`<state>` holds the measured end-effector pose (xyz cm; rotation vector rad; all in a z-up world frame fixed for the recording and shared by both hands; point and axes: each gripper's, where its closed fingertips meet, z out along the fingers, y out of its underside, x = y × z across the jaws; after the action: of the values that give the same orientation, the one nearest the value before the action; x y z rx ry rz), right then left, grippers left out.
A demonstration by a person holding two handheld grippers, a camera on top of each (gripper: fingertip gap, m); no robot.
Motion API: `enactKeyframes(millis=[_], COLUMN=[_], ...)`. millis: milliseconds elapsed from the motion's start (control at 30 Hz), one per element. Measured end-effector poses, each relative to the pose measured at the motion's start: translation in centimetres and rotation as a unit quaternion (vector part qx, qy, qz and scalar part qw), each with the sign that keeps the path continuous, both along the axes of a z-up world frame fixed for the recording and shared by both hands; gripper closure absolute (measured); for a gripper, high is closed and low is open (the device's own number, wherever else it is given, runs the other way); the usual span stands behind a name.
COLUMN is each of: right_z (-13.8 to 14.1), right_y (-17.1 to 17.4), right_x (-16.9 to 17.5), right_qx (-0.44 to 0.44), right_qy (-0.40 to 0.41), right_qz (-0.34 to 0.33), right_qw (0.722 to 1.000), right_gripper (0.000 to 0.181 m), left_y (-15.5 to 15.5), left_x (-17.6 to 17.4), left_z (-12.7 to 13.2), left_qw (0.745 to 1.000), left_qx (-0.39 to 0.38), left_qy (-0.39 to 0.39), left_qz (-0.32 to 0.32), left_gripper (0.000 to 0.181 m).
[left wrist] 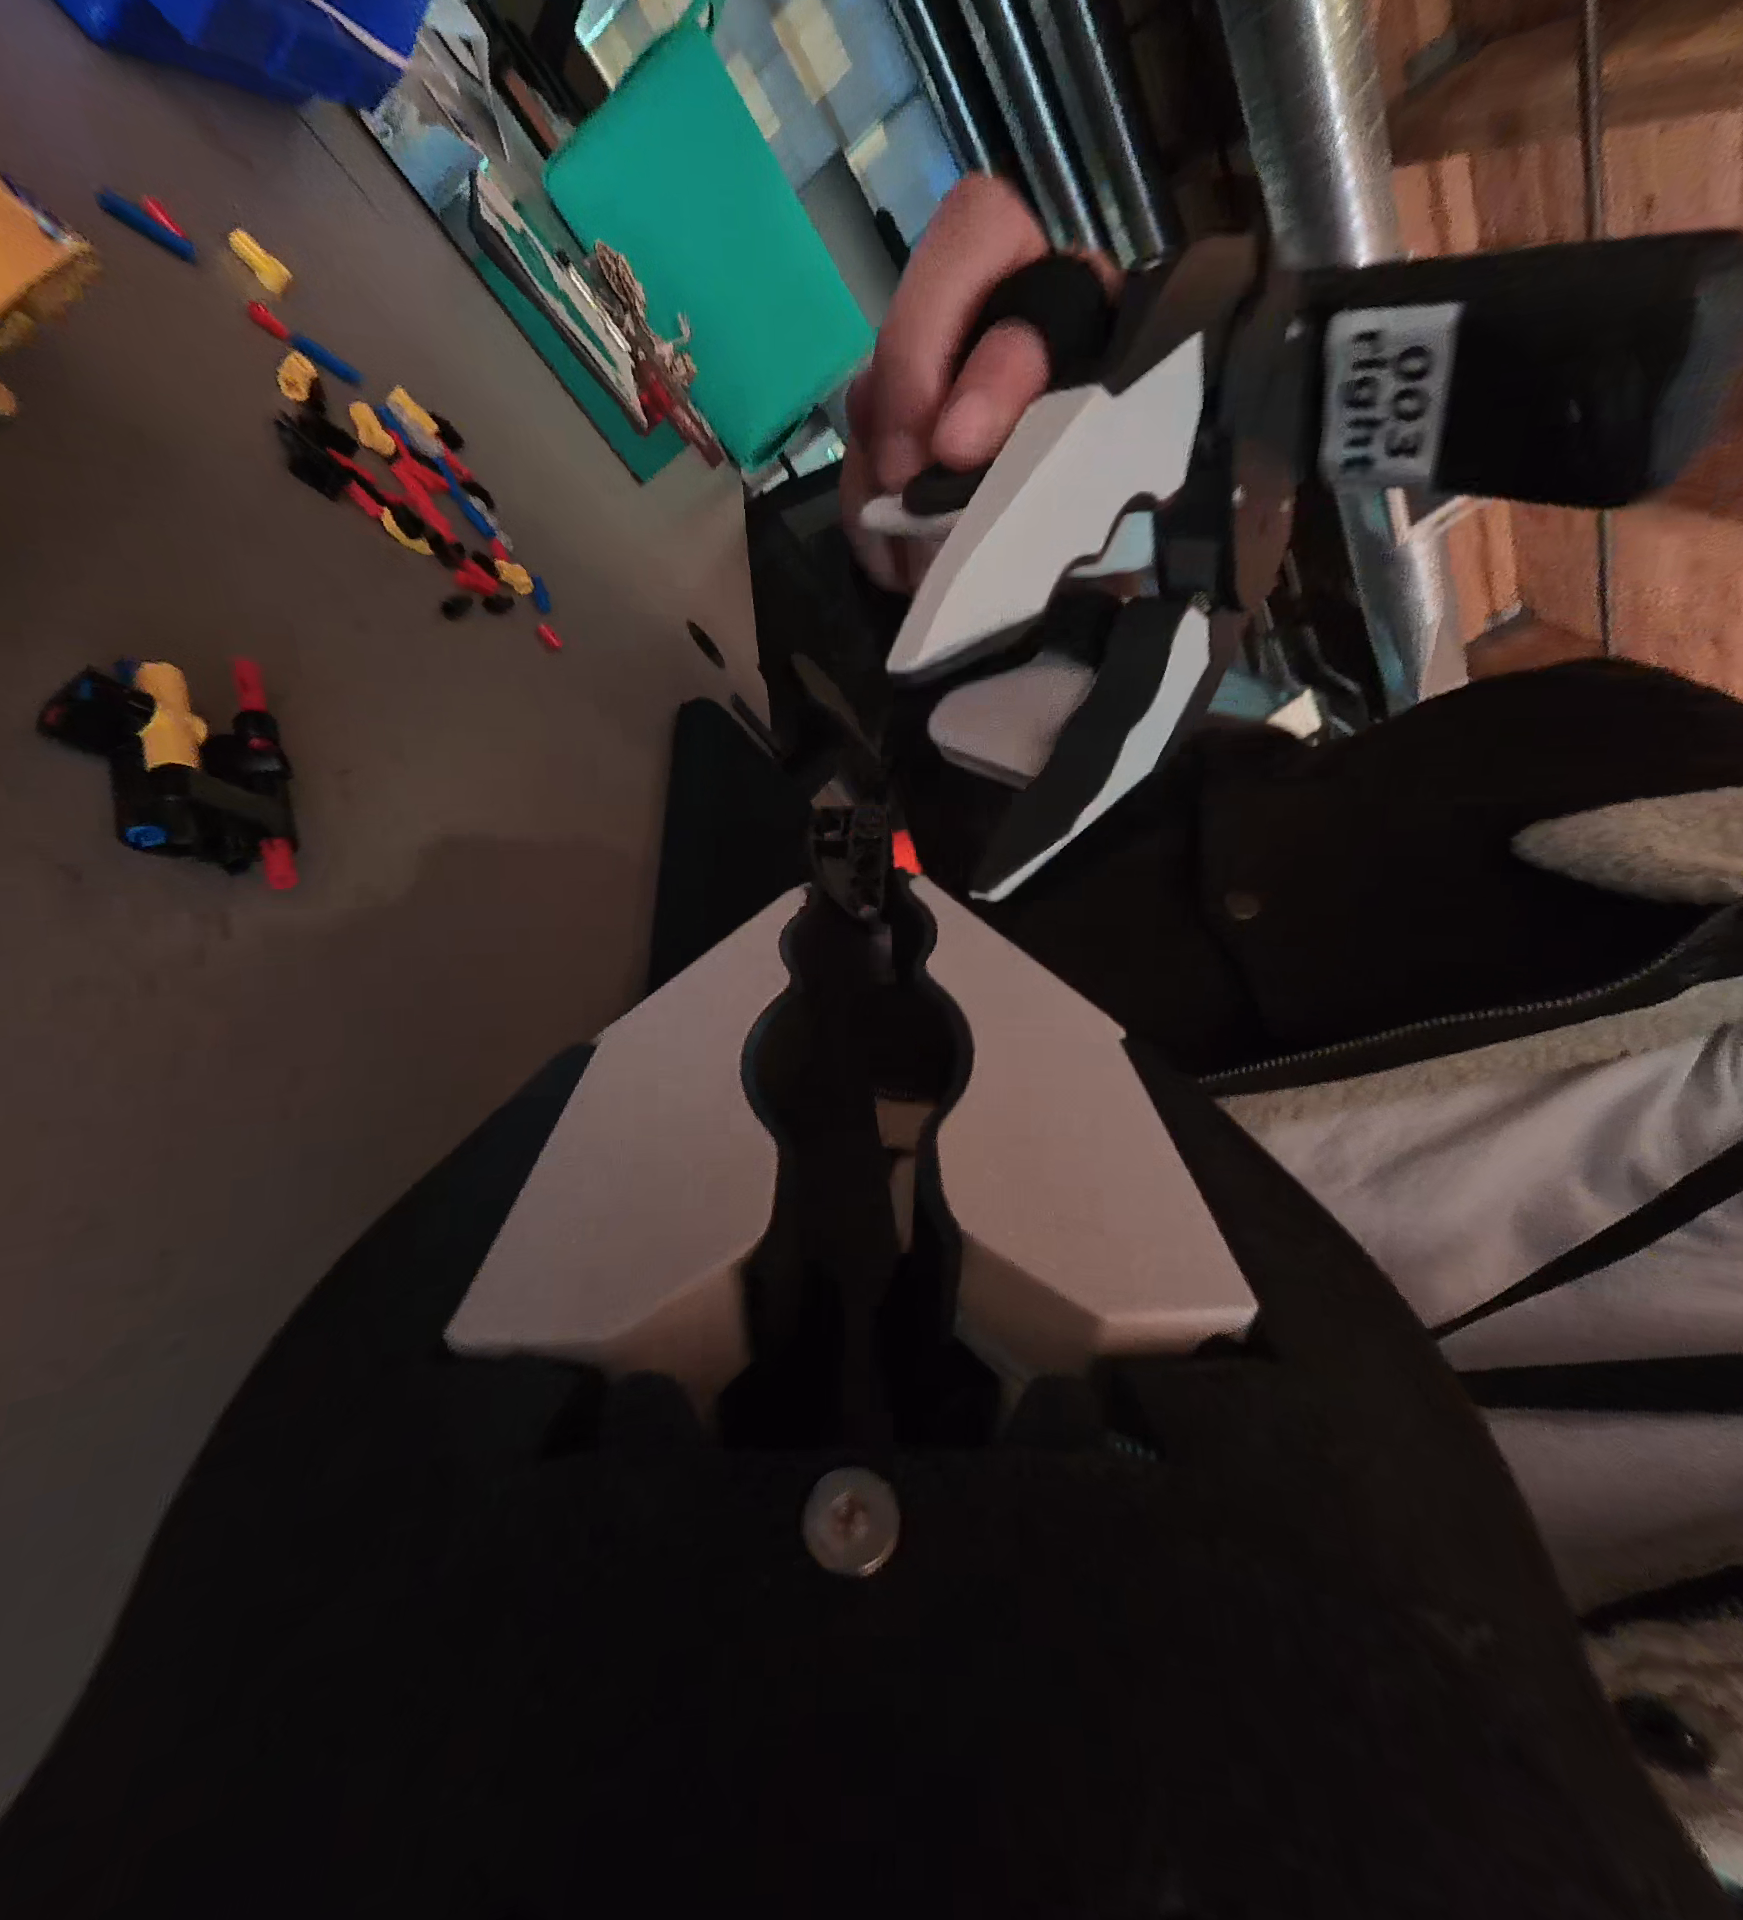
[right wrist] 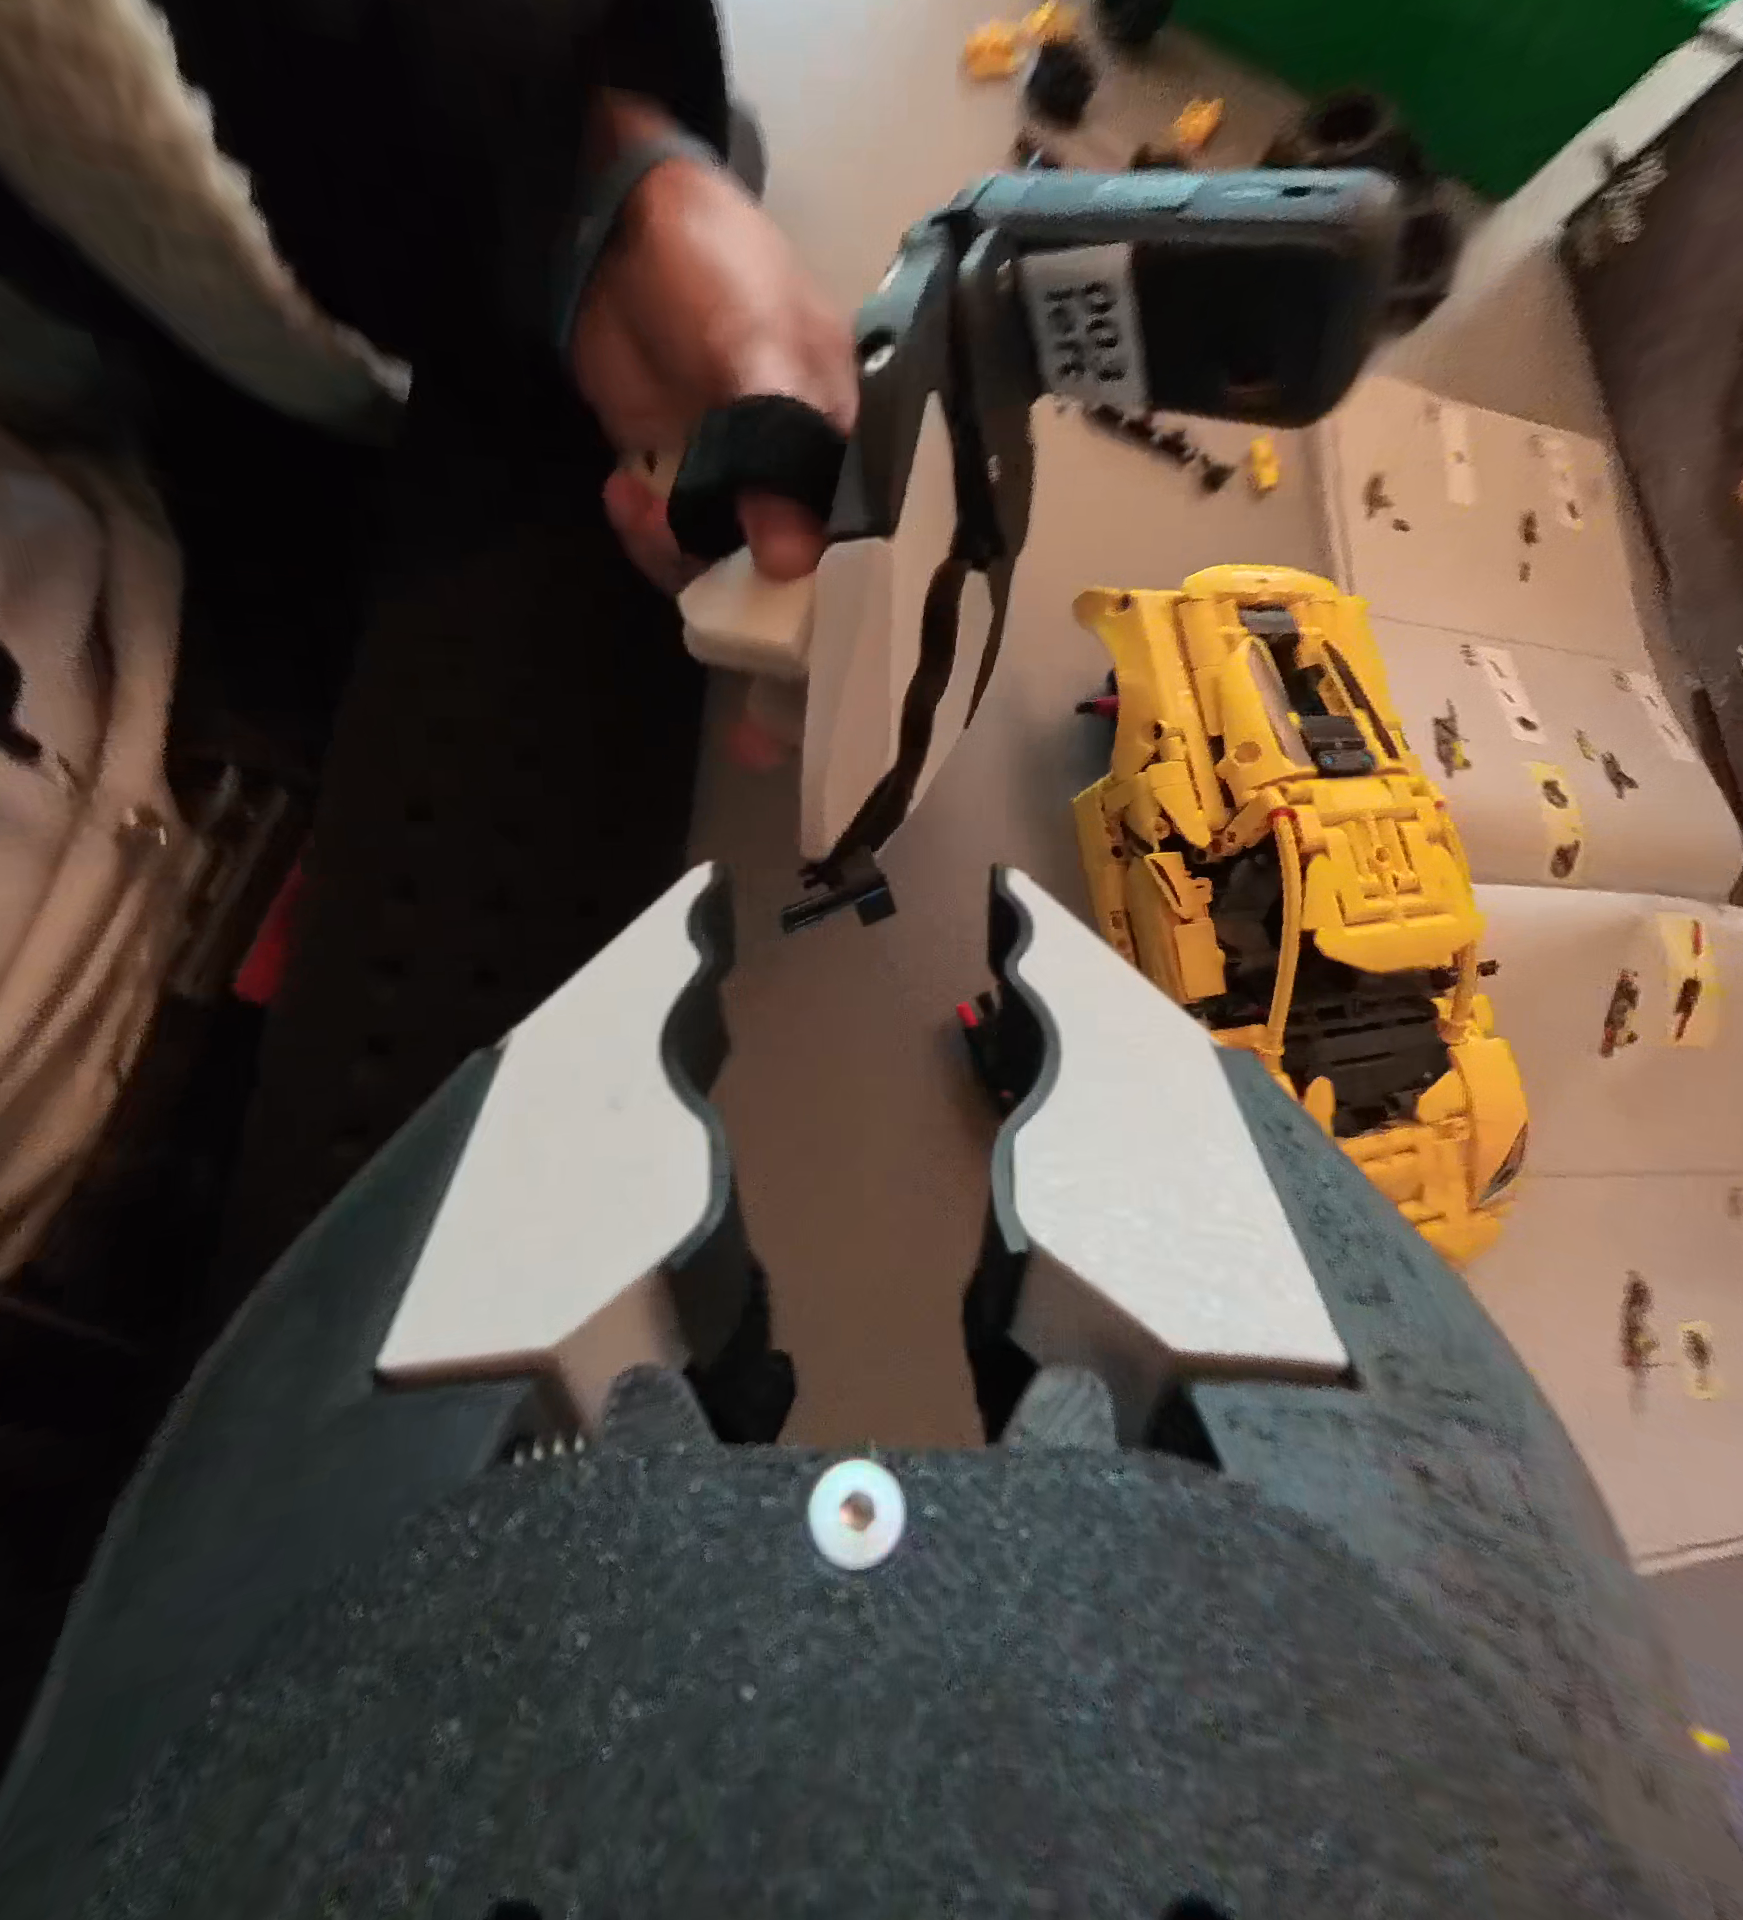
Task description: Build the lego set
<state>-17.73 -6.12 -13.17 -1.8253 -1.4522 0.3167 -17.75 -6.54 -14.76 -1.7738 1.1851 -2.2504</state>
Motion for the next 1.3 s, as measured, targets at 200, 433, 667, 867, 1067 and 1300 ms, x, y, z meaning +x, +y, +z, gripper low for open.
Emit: enactKeyframes(millis=[200, 433, 667, 867, 1067, 1300], right_z=[-0.5, 0.0, 0.6, 1.2, 2.0, 0.8], right_y=[1.5, 4.8, 5.6, 5.2, 5.4, 8.8], right_x=[0.6, -0.6, -1.4, -1.4, 1.2, 17.0], right_qx=[0.114, 0.224, 0.254, 0.284, 0.277, 0.197], right_qy=[0.167, 0.191, 0.183, 0.172, 0.191, 0.246], right_qz=[-0.133, -0.259, -0.269, -0.263, -0.271, -0.423], right_qw=[0.970, 0.920, 0.911, 0.906, 0.902, 0.849], right_gripper=[0.149, 0.142, 0.158, 0.159, 0.159, 0.159], left_y=[3.3, 4.3, 4.7, 4.3, 5.7, 8.4], left_x=[-0.3, -0.5, -0.7, -0.7, -0.7, -3.5], left_z=[0.9, 2.0, 2.6, 3.0, 3.1, 4.1], left_qw=[0.993, 0.986, 0.982, 0.981, 0.981, 0.965], left_qx=[-0.093, -0.133, -0.147, -0.153, -0.070, 0.063], left_qy=[-0.024, -0.059, -0.077, -0.086, -0.094, -0.130], left_qz=[0.063, 0.081, 0.091, 0.081, 0.155, 0.219], left_gripper=[0.170, 0.170, 0.170, 0.170, 0.147, 0.148])
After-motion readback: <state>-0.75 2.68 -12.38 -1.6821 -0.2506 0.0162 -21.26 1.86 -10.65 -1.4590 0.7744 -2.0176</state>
